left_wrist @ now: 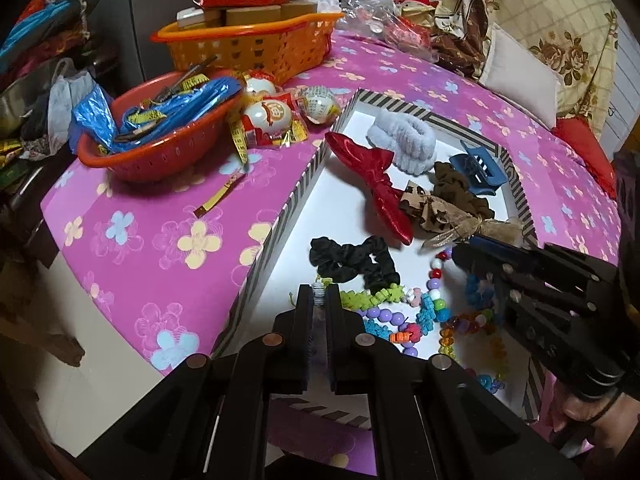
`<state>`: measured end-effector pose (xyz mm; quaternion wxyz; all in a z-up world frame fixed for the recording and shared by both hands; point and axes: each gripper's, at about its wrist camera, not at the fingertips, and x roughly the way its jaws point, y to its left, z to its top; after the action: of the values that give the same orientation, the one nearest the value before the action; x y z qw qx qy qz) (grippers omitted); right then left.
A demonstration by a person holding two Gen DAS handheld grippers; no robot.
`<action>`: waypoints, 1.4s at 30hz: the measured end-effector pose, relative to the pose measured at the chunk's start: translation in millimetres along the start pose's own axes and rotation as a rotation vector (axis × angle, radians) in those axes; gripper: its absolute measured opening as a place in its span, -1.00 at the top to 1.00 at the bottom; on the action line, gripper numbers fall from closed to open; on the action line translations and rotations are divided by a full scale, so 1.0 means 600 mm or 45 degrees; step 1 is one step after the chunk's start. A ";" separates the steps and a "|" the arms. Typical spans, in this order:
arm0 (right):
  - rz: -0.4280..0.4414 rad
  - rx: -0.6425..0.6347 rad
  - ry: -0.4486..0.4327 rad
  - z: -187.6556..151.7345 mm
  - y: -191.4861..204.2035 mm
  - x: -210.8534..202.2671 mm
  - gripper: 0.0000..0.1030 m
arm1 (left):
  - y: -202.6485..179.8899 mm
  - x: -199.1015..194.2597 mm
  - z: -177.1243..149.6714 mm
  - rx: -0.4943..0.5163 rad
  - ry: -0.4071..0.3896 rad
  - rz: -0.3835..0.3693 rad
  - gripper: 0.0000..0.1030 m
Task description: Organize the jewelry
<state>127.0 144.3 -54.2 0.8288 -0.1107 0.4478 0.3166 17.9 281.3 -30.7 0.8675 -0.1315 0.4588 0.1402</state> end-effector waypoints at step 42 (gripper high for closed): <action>-0.319 0.303 -0.272 -0.103 -0.014 -0.237 -0.80 | -0.105 -0.155 -0.051 0.051 -0.263 0.133 0.38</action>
<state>33.9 48.3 25.0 0.9117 -0.0328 0.3744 0.1658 -32.7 200.7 36.1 0.9041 -0.0748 0.3760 0.1888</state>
